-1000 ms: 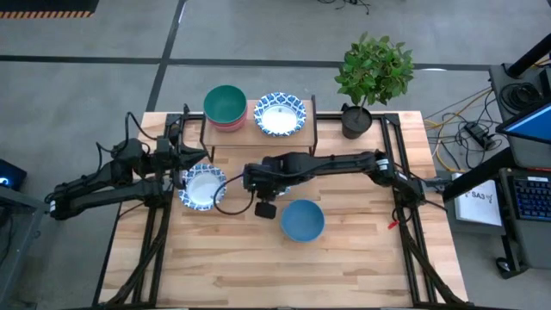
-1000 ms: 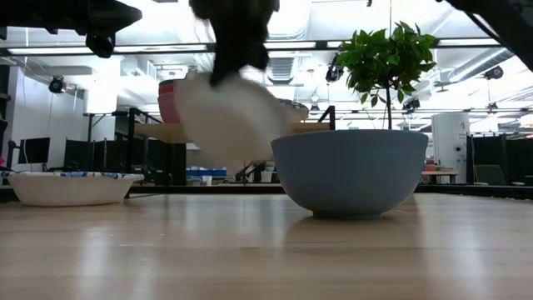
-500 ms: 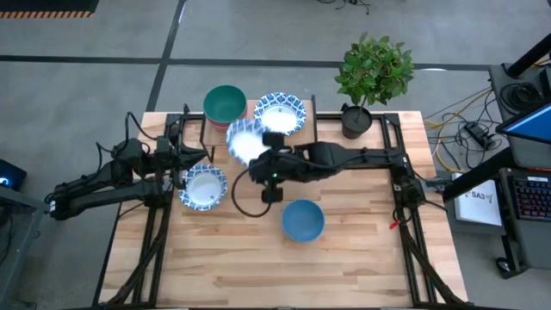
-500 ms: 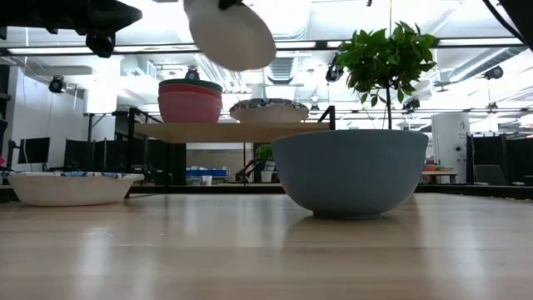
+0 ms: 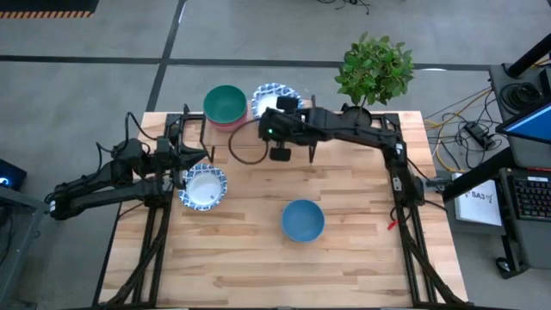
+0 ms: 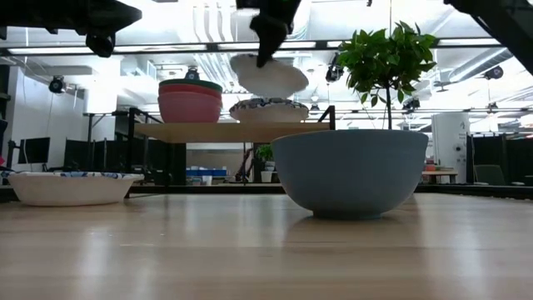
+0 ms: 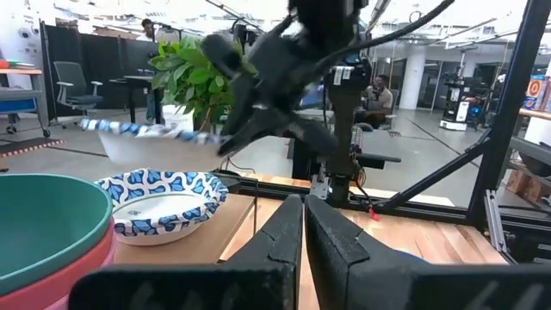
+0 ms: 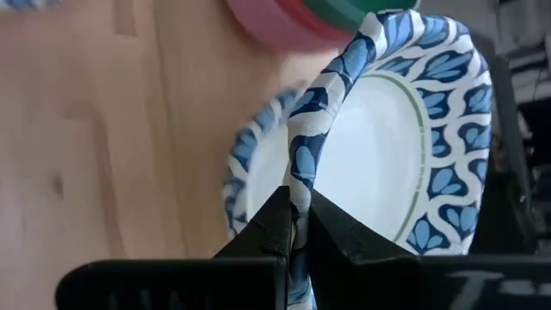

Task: Place and stack bowls onto a shelf
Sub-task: Stack the right white bowl on the white bowl on the shelf

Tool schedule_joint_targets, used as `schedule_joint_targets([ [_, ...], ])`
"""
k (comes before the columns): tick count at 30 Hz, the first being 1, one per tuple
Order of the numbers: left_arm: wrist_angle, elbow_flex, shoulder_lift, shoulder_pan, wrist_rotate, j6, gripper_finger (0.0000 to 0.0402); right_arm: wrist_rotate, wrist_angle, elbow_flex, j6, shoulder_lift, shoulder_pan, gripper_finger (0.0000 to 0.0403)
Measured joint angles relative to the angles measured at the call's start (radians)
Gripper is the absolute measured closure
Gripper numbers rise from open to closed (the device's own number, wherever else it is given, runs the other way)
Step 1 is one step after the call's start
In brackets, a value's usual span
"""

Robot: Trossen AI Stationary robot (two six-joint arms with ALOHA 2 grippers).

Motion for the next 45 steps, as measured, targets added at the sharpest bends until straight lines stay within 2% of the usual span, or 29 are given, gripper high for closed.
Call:
schedule_joint_targets([
  [15, 0.0, 0.0, 0.0, 0.0, 0.0, 0.004, 0.0402, -0.011, 0.003, -0.007, 0.036, 0.011, -0.044, 0.0385],
  [18, 0.0, 0.0, 0.0, 0.0, 0.0, 0.004, 0.0402, -0.011, 0.006, -0.007, 0.042, 0.02, -0.044, 0.0363],
  [25, 0.0, 0.0, 0.0, 0.0, 0.0, 0.004, 0.0402, -0.003, 0.023, -0.007, 0.052, 0.038, -0.046, 0.028],
  [29, 0.0, 0.0, 0.0, 0.0, 0.0, 0.004, 0.0402, -0.003, 0.023, -0.007, 0.055, 0.039, -0.046, 0.0254],
  [42, 0.0, 0.0, 0.0, 0.0, 0.0, 0.012, 0.0402, -0.003, 0.017, 0.0, 0.148, 0.02, 0.028, 0.0252],
  [45, 0.0, 0.0, 0.0, 0.0, 0.0, 0.012, 0.0402, -0.016, 0.066, 0.0, 0.147, 0.017, 0.042, 0.0254],
])
